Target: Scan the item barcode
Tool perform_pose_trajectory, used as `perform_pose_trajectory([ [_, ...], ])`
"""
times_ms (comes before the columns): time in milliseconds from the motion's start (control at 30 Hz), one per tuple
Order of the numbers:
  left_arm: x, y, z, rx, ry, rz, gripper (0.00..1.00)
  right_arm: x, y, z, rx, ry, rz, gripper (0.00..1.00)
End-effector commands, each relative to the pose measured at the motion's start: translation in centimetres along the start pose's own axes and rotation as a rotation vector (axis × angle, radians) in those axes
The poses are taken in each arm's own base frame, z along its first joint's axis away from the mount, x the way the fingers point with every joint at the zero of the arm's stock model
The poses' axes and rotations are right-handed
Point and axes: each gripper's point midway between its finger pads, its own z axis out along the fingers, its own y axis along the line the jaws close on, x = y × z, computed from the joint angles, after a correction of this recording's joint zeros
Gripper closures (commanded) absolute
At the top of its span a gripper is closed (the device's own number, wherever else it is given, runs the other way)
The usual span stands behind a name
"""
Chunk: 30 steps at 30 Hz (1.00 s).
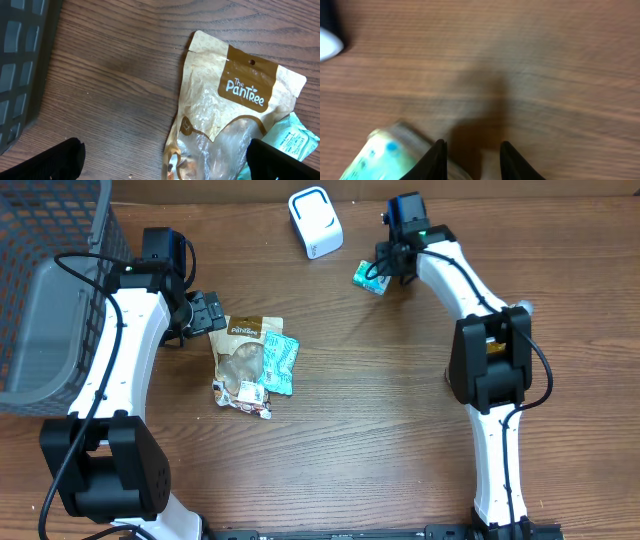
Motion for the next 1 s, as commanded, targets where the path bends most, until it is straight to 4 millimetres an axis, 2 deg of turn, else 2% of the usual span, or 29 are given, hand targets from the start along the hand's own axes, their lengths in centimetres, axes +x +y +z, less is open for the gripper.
perform_pose_trajectory([
  [0, -0.6, 0.0, -1.0, 0.006, -0.034, -0.003, 0.00, -1.3, 2.6, -3.8, -0.239, -0.011, 0.024, 0.69],
  [200, -0.6, 0.0, -1.0, 0.007, -0.034, -0.003, 0.00, 0.6, 3.1, -4.3, -0.322, 0.077, 0.054, 0.66],
  [367, -0.6, 0.0, -1.0, 0.007, -0.034, -0.003, 0.00, -0.6, 3.7, -5.6, -0.361, 0.045, 0.050, 0.63],
  [500, -0.6, 0.0, -1.0, 0.006, -0.034, -0.003, 0.00, -1.8, 5.8, -8.0, -0.530, 0.023, 0.049, 0.63],
  [567, -0.6, 0.0, -1.0, 0.007, -0.034, -0.003, 0.00, -1.5, 6.4, -8.5, -0.575, 0.037, 0.053, 0.62],
  [700, -0.6, 0.0, -1.0, 0.007, -0.034, -0.003, 0.00, -0.2, 6.1, -7.6, -0.535, 0.083, 0.064, 0.58],
  [833, -0.6, 0.0, -1.0, 0.007, -0.034, -0.003, 0.00, 1.4, 4.9, -6.0, -0.422, 0.122, 0.064, 0.58],
  [967, -0.6, 0.0, -1.0, 0.007, -0.034, -0.003, 0.00, 2.9, 4.7, -4.8, -0.416, 0.155, 0.073, 0.56],
])
